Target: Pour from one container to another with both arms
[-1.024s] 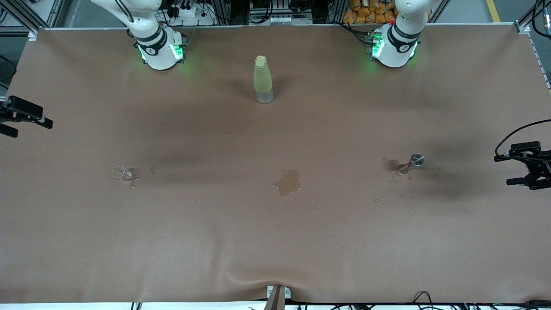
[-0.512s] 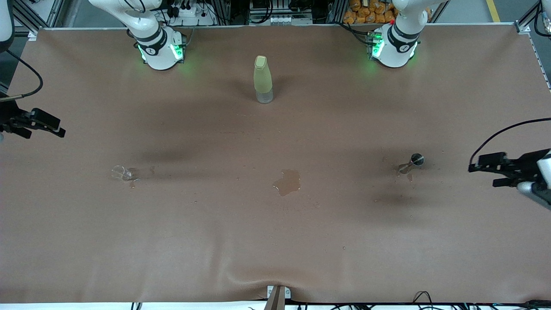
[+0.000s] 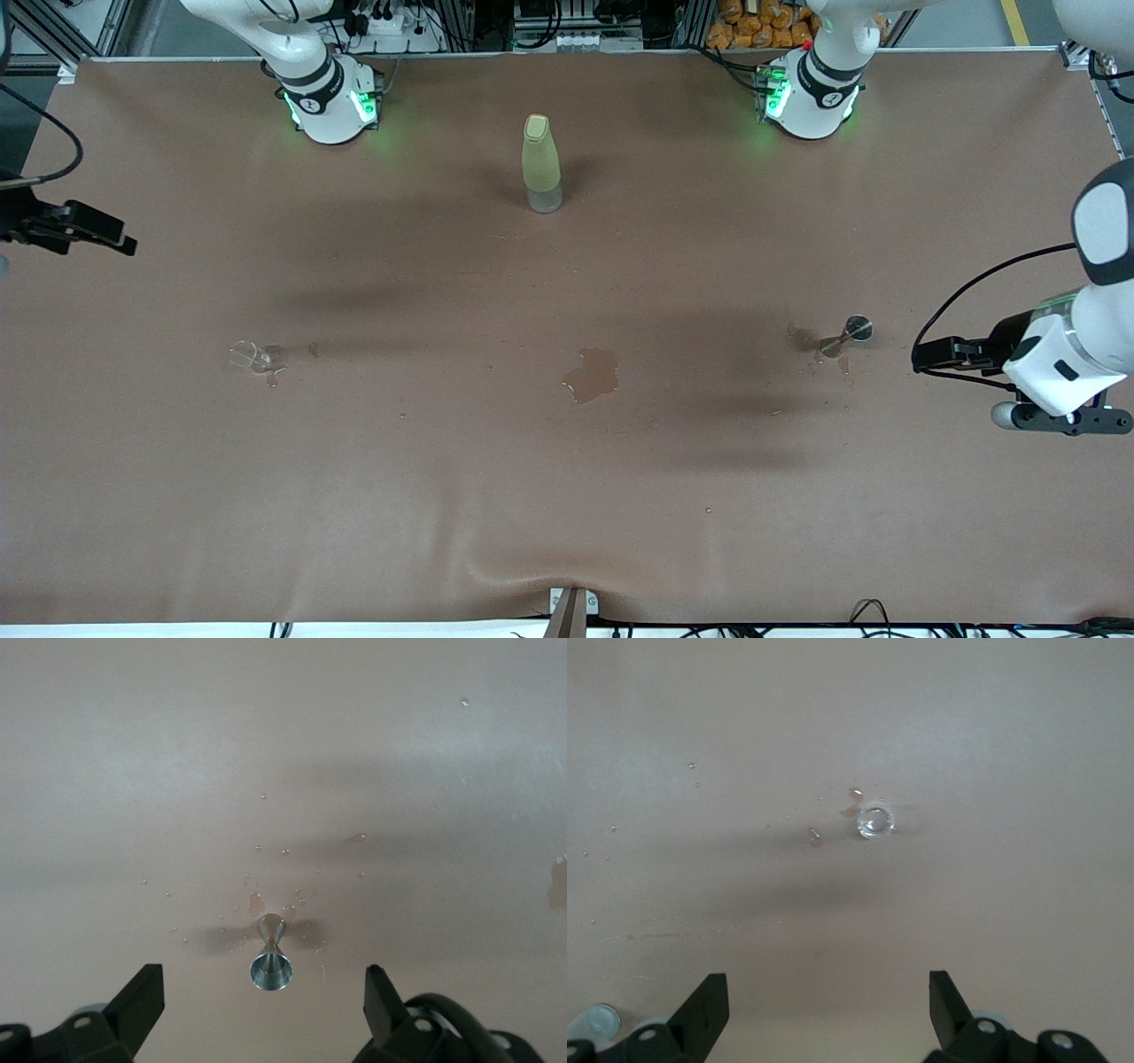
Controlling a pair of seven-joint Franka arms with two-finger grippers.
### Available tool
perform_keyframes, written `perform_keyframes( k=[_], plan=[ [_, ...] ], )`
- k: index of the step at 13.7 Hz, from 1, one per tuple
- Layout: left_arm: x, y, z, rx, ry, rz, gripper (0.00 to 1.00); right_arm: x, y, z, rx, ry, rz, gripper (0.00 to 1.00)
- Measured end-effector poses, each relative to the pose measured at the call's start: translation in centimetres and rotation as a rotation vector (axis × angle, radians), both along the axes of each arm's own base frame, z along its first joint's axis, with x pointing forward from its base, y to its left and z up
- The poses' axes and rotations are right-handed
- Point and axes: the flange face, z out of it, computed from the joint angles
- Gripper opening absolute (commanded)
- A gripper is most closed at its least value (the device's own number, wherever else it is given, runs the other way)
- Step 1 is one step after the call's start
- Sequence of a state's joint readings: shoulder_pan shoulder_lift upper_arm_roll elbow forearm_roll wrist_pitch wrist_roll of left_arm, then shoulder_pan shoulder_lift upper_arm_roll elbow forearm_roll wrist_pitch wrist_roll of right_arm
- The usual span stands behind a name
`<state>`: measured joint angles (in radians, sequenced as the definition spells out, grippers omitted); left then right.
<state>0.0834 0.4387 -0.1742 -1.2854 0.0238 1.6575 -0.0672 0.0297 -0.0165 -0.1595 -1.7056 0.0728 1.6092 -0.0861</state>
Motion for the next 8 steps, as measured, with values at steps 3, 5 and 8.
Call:
perform_keyframes(
  k=[3, 5, 8],
  plan=[
    [-0.4, 0.6, 1.6, 0.009, -0.023, 0.040, 1.00, 0.2, 1.5, -0.1, -0.008, 0.002, 0.029, 1.00],
    [-0.6, 1.6, 2.6, 0.013, -0.039, 0.057, 1.00, 0.2, 1.1, -0.1, -0.023, 0.001, 0.034, 1.00],
    [-0.6, 3.1, 3.0, 0.009, -0.051, 0.083, 1.00, 0.4, 0.0, 0.3, -0.069, -0.026, 0.065, 1.00]
  ],
)
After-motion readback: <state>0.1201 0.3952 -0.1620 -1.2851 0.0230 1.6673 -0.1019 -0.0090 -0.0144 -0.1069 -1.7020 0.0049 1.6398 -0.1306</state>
